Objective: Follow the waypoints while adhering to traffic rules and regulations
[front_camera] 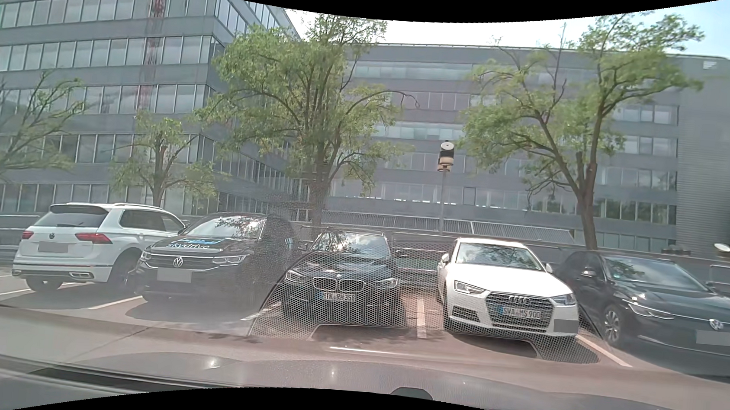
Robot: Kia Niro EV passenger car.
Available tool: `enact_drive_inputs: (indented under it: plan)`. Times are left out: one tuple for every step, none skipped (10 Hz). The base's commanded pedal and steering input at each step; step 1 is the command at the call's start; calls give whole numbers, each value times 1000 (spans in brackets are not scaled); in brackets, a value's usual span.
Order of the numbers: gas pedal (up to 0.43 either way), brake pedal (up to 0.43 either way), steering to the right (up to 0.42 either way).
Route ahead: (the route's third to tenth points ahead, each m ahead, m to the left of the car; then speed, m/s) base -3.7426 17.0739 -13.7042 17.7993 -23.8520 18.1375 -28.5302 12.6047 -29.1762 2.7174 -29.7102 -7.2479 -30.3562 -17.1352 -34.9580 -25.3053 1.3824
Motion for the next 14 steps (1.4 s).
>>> enact_drive_inputs:
  plan:
    - [59,0,-580]
    - [59,0,-614]
    - [59,0,-640]
    - [59,0,-677]
    - [59,0,-715]
    - [59,0,-746]
    - [59,0,-768]
    - [59,0,-794]
    - [59,0,-823]
    - [59,0,-844]
    - [59,0,-863]
    - [59,0,-878]
    - [59,0,-886]
    - [59,0,-892]
